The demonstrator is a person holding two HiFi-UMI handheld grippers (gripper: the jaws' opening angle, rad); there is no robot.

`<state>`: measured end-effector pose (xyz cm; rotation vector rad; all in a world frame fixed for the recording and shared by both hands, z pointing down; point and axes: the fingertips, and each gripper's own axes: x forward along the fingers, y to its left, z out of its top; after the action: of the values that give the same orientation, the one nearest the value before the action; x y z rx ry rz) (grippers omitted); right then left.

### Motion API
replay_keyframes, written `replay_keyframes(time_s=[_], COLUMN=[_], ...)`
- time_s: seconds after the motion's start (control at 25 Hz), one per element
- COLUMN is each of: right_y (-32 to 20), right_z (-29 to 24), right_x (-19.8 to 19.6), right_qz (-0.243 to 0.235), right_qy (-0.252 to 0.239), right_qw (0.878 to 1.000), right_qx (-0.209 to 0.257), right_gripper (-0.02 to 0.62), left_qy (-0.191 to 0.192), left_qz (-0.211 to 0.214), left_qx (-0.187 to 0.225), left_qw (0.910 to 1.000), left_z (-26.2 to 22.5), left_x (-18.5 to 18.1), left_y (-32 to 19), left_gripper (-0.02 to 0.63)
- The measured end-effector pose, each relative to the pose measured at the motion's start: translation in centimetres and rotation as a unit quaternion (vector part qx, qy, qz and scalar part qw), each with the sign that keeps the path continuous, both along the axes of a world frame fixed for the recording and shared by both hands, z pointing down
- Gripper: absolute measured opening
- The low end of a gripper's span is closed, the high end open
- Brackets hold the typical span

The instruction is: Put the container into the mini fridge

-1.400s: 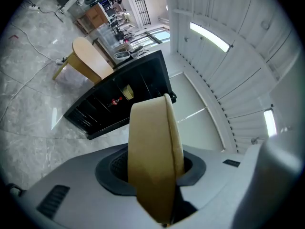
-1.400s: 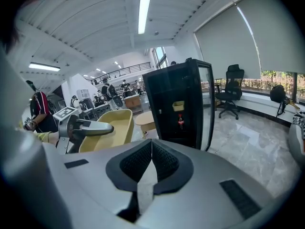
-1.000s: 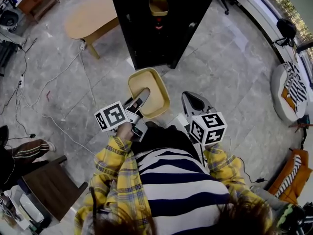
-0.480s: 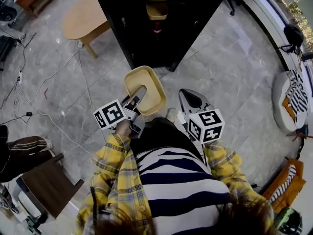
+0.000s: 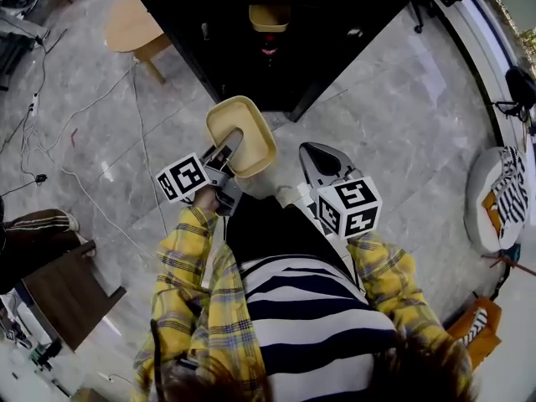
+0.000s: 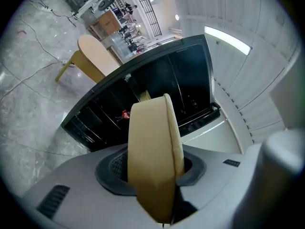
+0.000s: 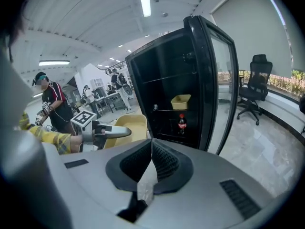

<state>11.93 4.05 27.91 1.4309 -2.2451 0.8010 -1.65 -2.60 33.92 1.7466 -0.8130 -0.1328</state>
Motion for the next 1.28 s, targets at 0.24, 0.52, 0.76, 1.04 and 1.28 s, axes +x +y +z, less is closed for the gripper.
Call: replay_keyframes(time_s=[0.24, 0.52, 0.76, 1.04, 1.28], right_y=[-1.7, -4.9, -7.2, -9.5, -11.3], right_z=[2.2, 4.7, 6.8, 11.2, 13.4], right_x=[0.1, -0.2, -1.2, -1.6, -2.2], right_qz=[-0.015, -0.015, -0.035, -0.03, -0.031], right_qy=[-0.005, 0.003, 0.04, 0.055, 0.058], right_qw=[1.0, 1.0, 0.999, 0.998, 0.998], right_qx=[-0.013, -0.018, -0.005, -0.018, -0.023], right_gripper=[0.028, 0.028, 0.028, 0.028, 0.028], left_qy=[0.006, 0.001, 0.005, 0.031, 0.034], left_qz=[-0.043, -0.044, -0.054, -0.072, -0.091], left_qx=[-0.007, -0.015, -0.012, -0.025, -0.021], left_qw=[0.9991, 0.9989, 0.9985, 0.9966, 0.9951], left_z=[2.4, 5.7, 9.2, 13.2, 15.7], left_x=[0.7, 1.3, 1.5, 2.0, 1.8], left_y=[-2.5, -4.6, -7.2, -10.3, -13.5], left_gripper=[0.164, 0.164, 0.164, 0.164, 0.164])
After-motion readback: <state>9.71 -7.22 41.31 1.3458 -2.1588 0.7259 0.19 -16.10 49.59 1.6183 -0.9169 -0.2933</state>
